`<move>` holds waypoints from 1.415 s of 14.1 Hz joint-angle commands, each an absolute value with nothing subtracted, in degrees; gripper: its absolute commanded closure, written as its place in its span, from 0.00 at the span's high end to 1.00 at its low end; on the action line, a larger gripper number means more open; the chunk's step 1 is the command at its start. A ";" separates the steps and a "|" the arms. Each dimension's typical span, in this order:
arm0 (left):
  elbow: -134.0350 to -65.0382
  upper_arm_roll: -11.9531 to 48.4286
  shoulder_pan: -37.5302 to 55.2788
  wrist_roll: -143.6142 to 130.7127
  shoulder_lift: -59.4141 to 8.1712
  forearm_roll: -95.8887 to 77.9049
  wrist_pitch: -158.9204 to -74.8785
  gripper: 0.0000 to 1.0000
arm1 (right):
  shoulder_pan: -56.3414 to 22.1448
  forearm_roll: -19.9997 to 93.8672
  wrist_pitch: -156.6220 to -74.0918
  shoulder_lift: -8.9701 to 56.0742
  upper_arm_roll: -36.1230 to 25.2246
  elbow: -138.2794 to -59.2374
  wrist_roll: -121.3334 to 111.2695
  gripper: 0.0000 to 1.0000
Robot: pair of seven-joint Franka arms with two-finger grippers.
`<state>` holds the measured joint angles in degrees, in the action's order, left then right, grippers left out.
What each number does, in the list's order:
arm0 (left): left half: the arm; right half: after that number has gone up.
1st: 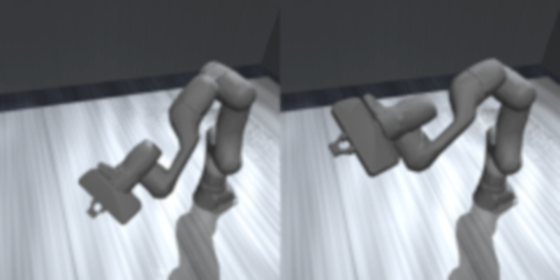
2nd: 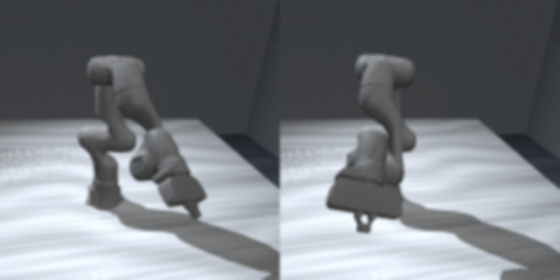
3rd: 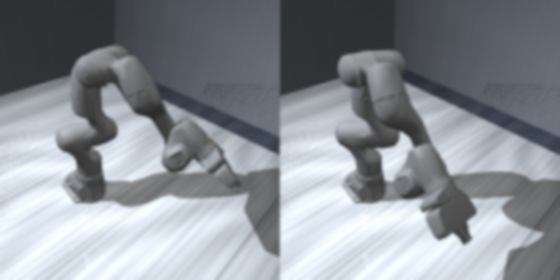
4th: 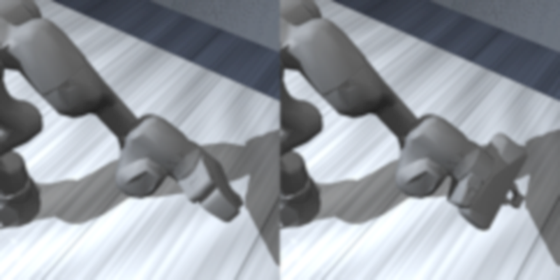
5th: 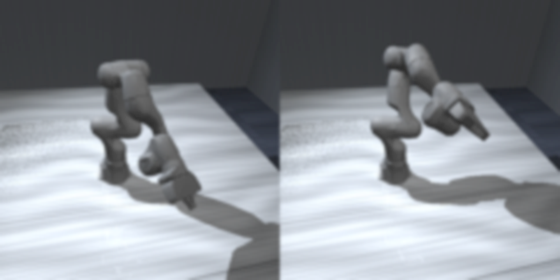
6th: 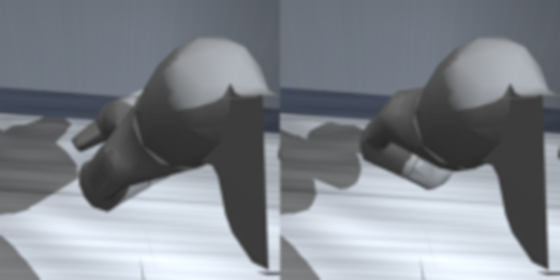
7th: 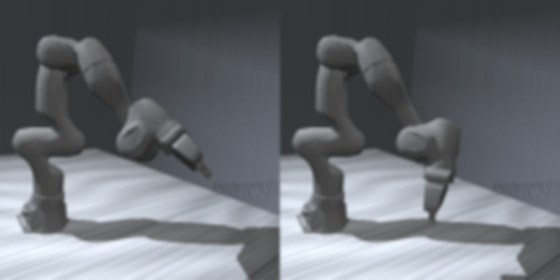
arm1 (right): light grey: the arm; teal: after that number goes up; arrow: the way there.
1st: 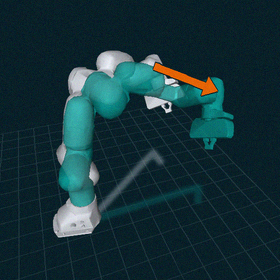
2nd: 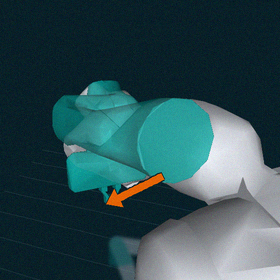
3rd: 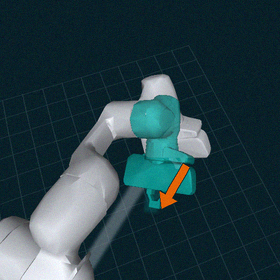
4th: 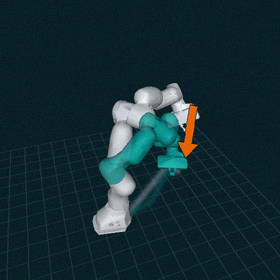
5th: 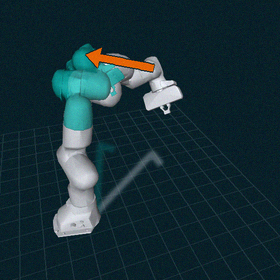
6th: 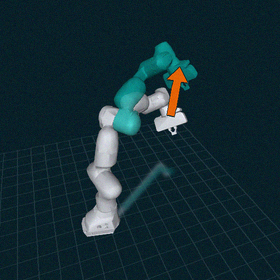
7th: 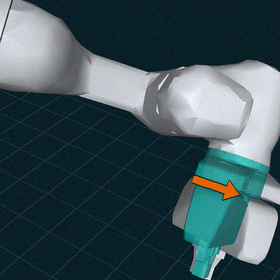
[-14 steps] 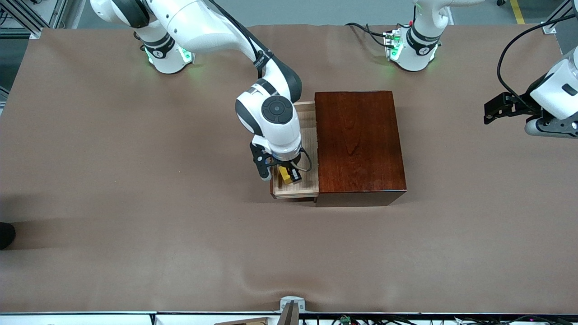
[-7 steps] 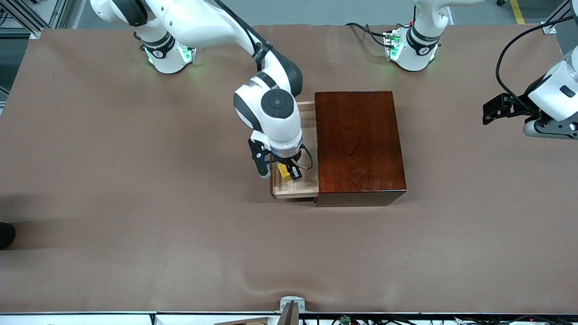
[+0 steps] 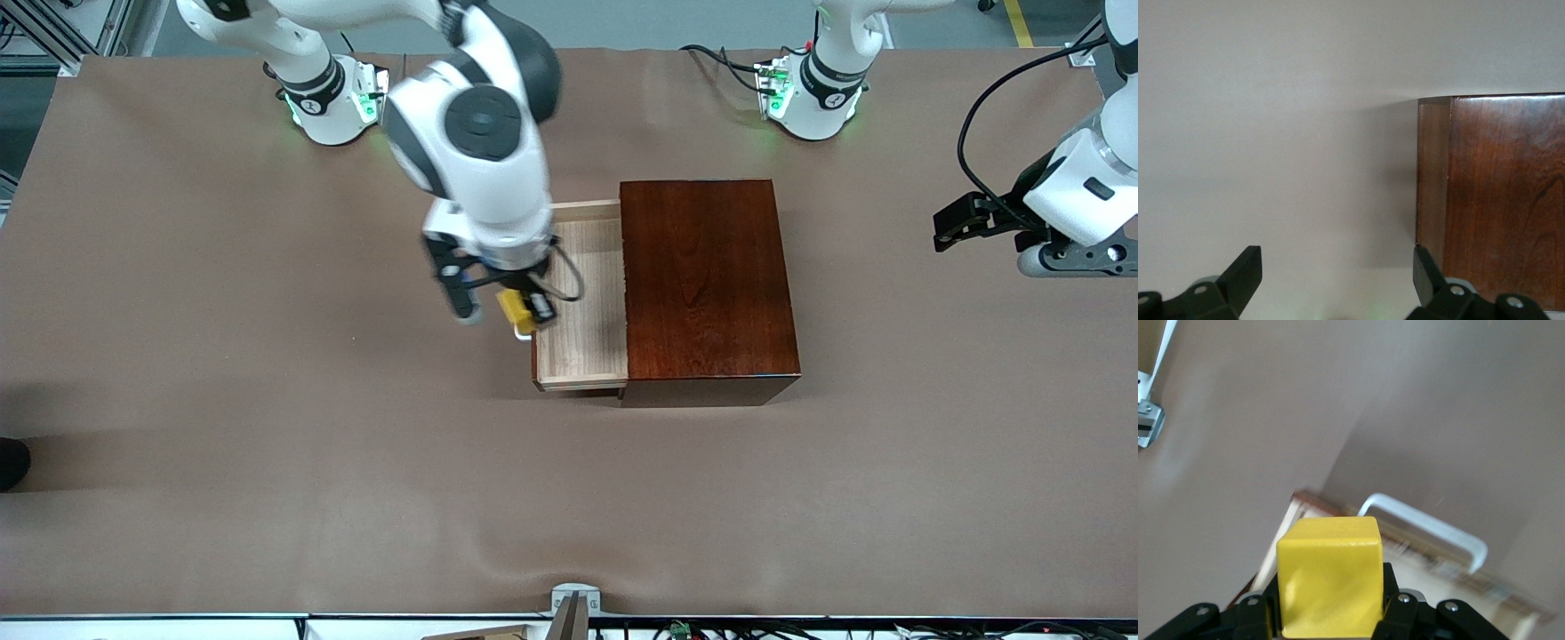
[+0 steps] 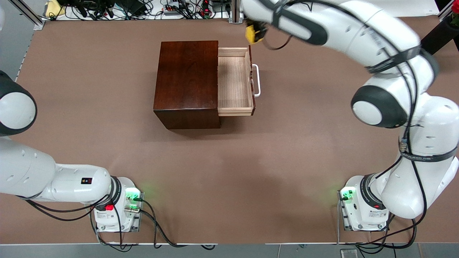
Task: Open drawer, take yellow block, close drawer
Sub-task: 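Carry the cube out with the right gripper while the left gripper reaches the drawer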
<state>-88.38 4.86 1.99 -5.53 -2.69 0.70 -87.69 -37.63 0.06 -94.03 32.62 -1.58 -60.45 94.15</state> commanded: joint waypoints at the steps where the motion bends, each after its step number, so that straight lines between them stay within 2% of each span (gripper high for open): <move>1: -87.28 5.19 1.93 -8.25 -3.25 -1.49 -88.07 1.00 | -31.23 0.26 -88.70 27.97 -0.88 -63.88 78.46 0.00; 5: -87.19 6.06 2.20 -14.39 -3.69 -1.93 -88.68 1.00 | -20.51 0.09 -90.25 17.52 -1.05 -77.48 54.64 0.00; 8: -86.66 9.57 2.81 -22.64 -5.97 -1.41 -88.68 1.00 | -11.29 -0.26 -96.22 9.87 -1.06 -89.96 35.04 0.00; 10: -84.65 11.51 5.08 -30.29 -8.51 -1.41 -88.86 1.00 | -5.39 -0.26 -100.79 7.83 -1.14 -95.17 20.81 0.00; 14: -78.76 11.60 13.95 -47.69 -15.45 -1.14 -89.38 1.00 | 5.61 -0.26 -109.32 12.55 -1.14 -95.54 3.19 0.00; 20: -77.61 11.43 23.28 -69.83 -19.94 -0.88 -97.90 1.00 | 6.24 0.09 -123.46 25.99 -0.97 -95.27 2.29 0.00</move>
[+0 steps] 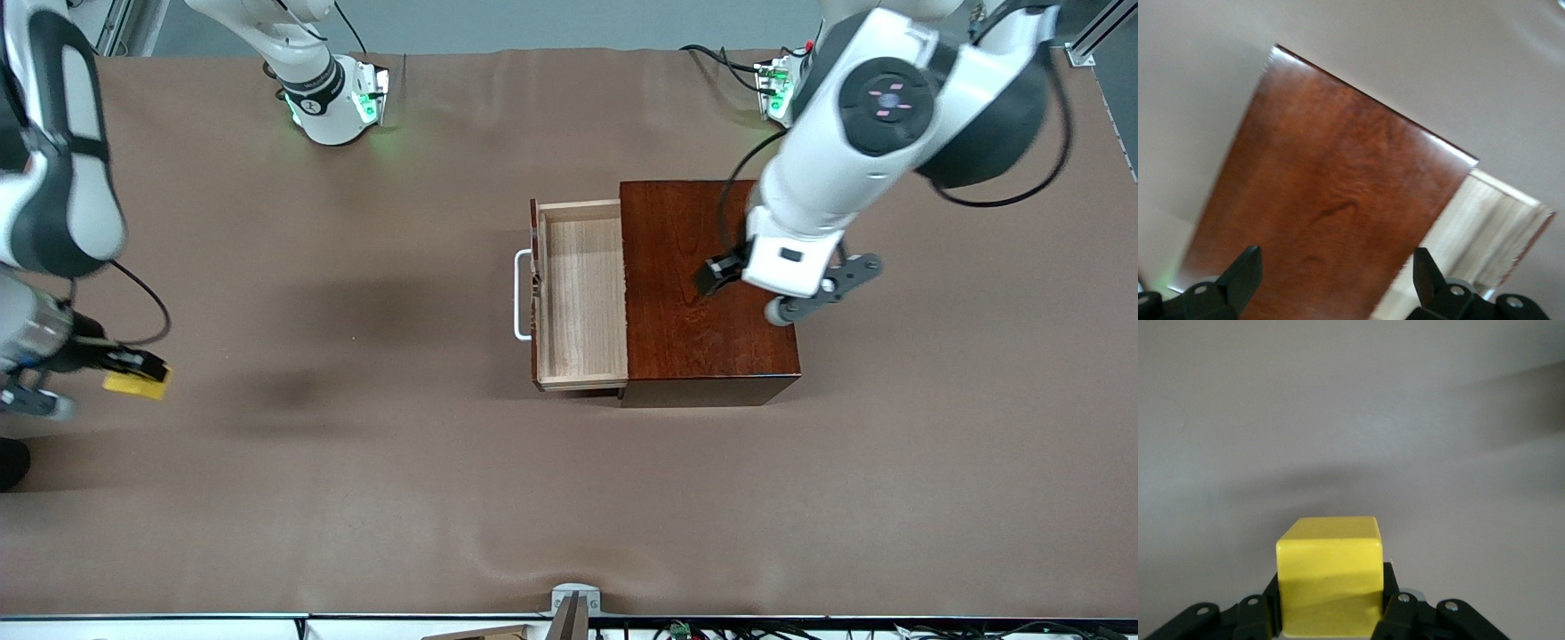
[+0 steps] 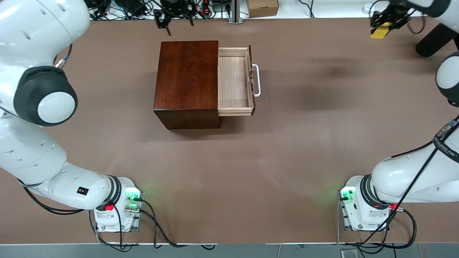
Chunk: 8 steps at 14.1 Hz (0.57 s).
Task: Open drawer, take yellow block, close drawer
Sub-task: 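Carry the cube out with the right gripper while the left gripper reaches the drawer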
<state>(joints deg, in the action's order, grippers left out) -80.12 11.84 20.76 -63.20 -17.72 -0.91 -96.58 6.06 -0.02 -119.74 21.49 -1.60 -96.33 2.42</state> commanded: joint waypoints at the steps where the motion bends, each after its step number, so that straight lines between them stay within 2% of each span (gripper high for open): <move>1: -76.82 11.25 25.21 -73.79 -21.26 -0.88 -98.95 1.00 | 6.24 0.09 -126.44 28.45 -0.97 -95.19 2.20 0.00; 4: -75.06 10.81 30.04 -87.06 -24.78 -0.44 -103.52 1.00 | 6.24 0.09 -131.30 33.91 -0.79 -95.19 2.20 0.00; 8: -74.88 10.72 34.71 -104.02 -27.15 0.44 -112.92 1.00 | 6.33 0.09 -134.91 38.05 -0.70 -95.19 1.85 0.00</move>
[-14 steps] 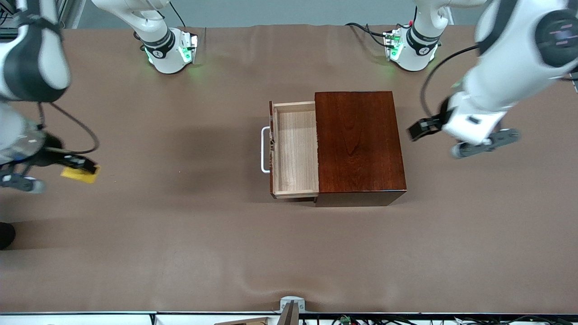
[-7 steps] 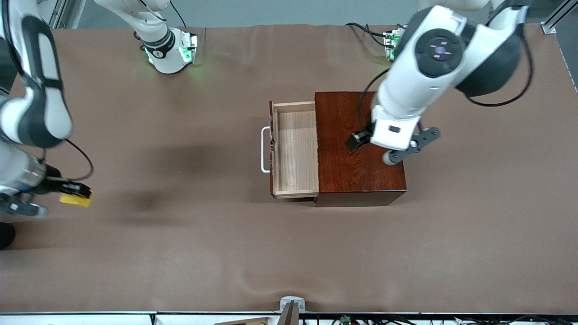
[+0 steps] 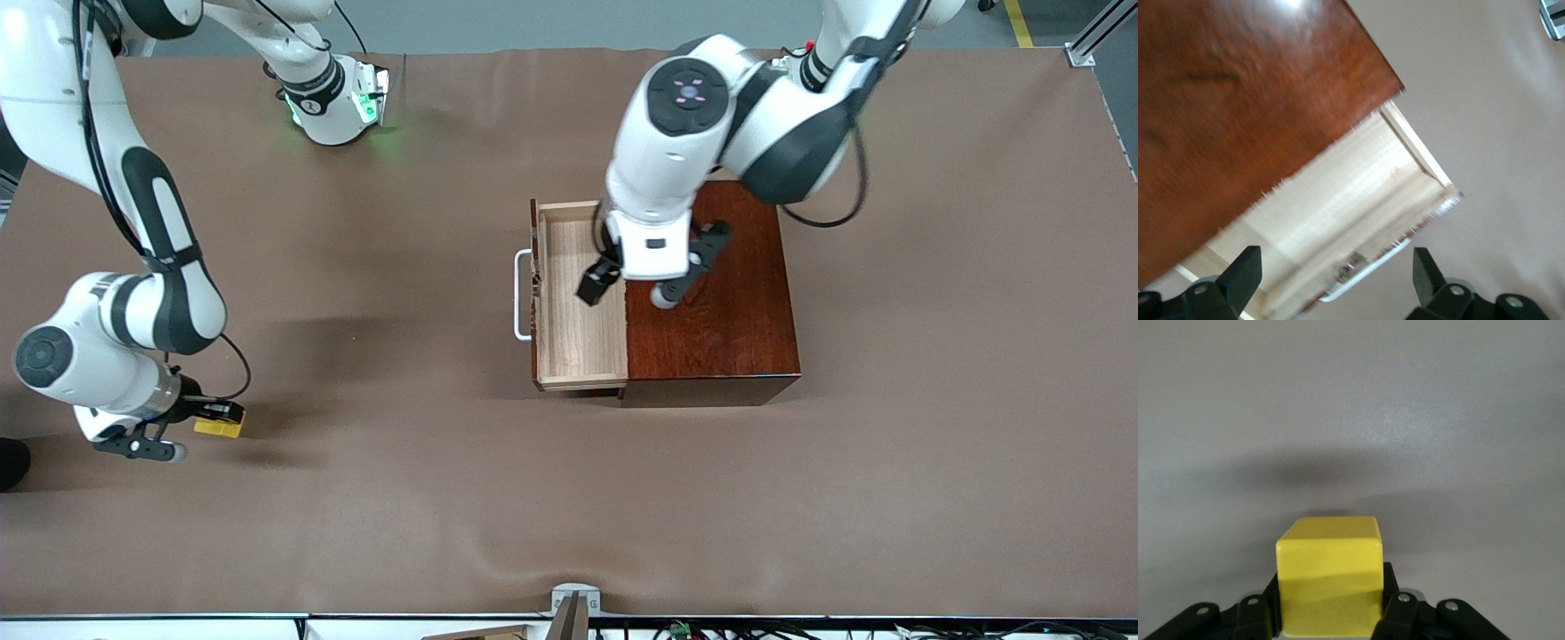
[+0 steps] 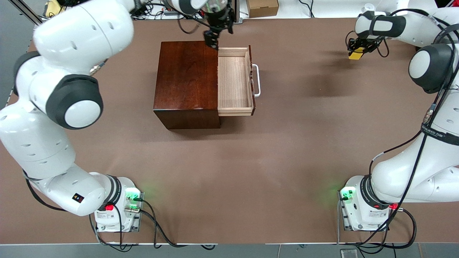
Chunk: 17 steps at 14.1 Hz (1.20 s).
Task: Open drawer, take yellow block, close drawer
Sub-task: 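Carry the cube out with the right gripper while the left gripper reaches the drawer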
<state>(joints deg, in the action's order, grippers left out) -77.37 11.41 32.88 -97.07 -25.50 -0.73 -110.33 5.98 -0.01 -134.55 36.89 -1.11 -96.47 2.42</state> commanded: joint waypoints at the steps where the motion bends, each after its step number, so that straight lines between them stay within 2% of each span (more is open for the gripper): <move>1: -74.53 10.72 35.93 -108.59 -28.12 0.44 -114.68 1.00 | 6.42 0.09 -135.61 38.58 -0.79 -95.19 1.15 0.00; 8: -70.40 4.93 46.04 -136.47 -36.12 0.18 -121.63 1.00 | 6.94 0.09 -138.60 40.78 -0.79 -95.10 -1.32 0.00; 11: -68.48 4.83 47.54 -141.06 -39.10 0.18 -124.27 1.00 | 7.12 0.17 -138.69 41.48 -0.79 -94.92 -1.32 0.00; 12: -67.16 4.83 47.90 -141.24 -40.42 0.09 -124.80 1.00 | 7.12 0.18 -138.87 41.57 -0.79 -94.83 -1.06 0.26; 14: -66.88 5.10 47.99 -141.24 -40.96 -0.17 -126.38 1.00 | 7.03 0.18 -138.69 41.40 -0.70 -94.66 -0.96 1.00; 17: -67.15 4.92 47.99 -141.24 -41.75 -2.45 -126.12 1.00 | 6.86 0.18 -137.64 39.30 -0.62 -94.66 -3.68 1.00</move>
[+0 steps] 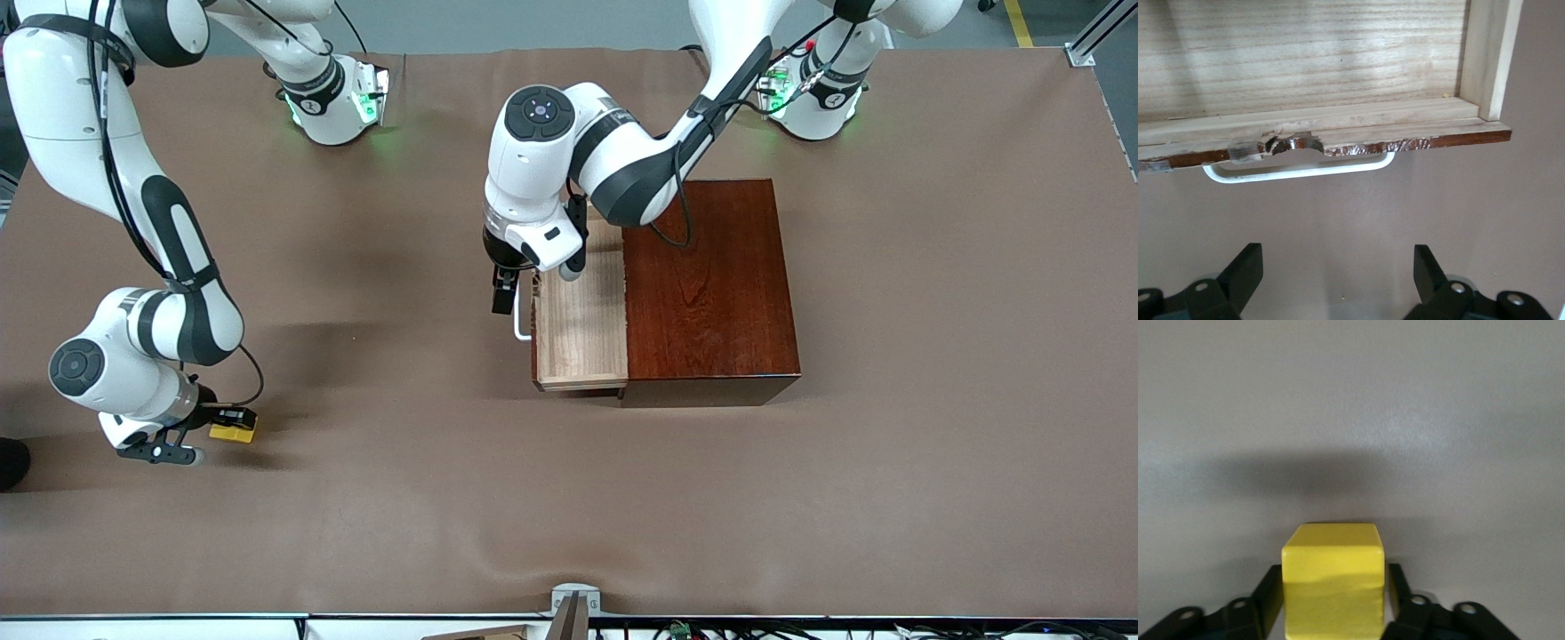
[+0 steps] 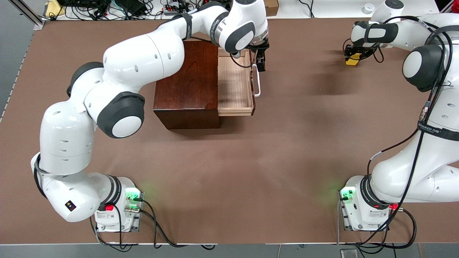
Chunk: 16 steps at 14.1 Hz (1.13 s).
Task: Open drawer, take yellow block, close drawer
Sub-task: 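Carry the cube out with the right gripper while the left gripper reaches the drawer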
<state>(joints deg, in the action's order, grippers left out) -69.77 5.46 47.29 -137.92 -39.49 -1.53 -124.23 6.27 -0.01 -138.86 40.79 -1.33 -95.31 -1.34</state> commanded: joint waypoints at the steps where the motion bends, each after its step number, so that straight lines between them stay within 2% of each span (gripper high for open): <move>1: -67.41 5.01 47.90 -141.15 -41.84 -3.33 -125.69 1.00 | 6.68 0.18 -135.64 37.55 -0.62 -94.40 -3.95 1.00; 4: -68.11 4.92 47.81 -140.63 -42.80 -4.57 -120.77 1.00 | 6.33 0.18 -127.30 32.54 -0.62 -91.77 -3.69 1.00; 11: -68.38 4.83 47.90 -138.96 -45.44 -4.40 -120.32 1.00 | 2.38 0.18 -98.03 20.23 -0.53 -82.97 -3.25 1.00; 13: -68.55 4.75 47.90 -139.04 -45.18 -3.96 -119.71 1.00 | 1.85 0.18 -93.80 15.75 -0.53 -83.14 -2.38 1.00; 16: -68.55 4.48 47.73 -139.13 -44.65 -3.52 -114.53 1.00 | -0.18 0.00 -89.48 10.21 -0.70 -84.37 3.25 1.00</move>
